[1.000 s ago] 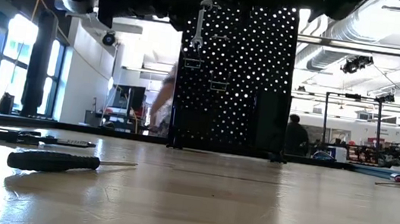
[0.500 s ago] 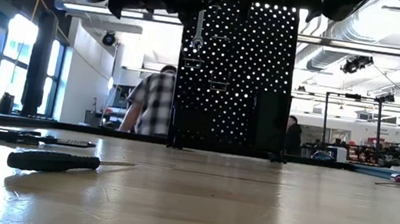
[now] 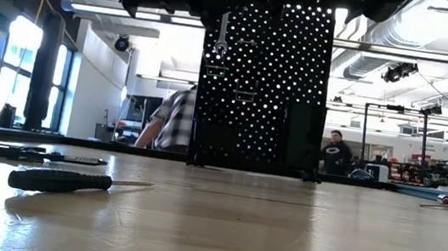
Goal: Hang tools onto peg board
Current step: Hang the wrench onto the pegboard
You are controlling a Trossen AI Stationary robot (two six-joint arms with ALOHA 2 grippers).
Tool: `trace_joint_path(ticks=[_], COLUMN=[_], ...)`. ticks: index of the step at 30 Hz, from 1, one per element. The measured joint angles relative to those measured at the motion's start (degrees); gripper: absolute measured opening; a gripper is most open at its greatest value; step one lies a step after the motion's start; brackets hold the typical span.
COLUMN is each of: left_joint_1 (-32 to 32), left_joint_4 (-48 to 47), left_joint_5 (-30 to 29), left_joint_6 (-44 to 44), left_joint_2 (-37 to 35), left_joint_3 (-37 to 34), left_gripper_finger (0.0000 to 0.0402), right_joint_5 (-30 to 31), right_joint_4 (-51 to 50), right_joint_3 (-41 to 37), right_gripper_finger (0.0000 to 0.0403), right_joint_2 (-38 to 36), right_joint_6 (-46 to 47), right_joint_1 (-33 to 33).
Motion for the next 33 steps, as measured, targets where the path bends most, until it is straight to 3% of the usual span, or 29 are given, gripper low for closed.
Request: trace_joint_path(ticks=[8, 15, 22, 33], left_joint_1=[0.3, 2.1, 2.7, 2.4], left_joint_4=[1.8, 5.3, 7.3, 12.6], left_joint_5=[-3.5, -4.3, -6.5, -15.8], left_joint_6=[-1.8, -7.3, -11.2, -21.1], left_joint_2=[0.0, -0.2, -0.2, 2.4], left_joint_3=[0.3, 0.3, 0.3, 0.3], left_gripper_finger=[0.0002, 0.0001, 0.0001, 0.0001], right_joint_5=[8.6, 18.6, 19.6, 21.4], right_joint_4=[-5.2, -10.5, -15.0, -18.9], right_joint_3=[0.0, -0.1, -0.1, -0.1], right_gripper_finger=[0.0018, 0.0073, 0.0117, 0.0118], right_joint_2=[-4.1, -8.7, -10.6, -11.0], right_joint_6=[-2.8, -5.4, -4.1, -4.3], right_joint_1=[1.4, 3.8, 4.9, 9.8])
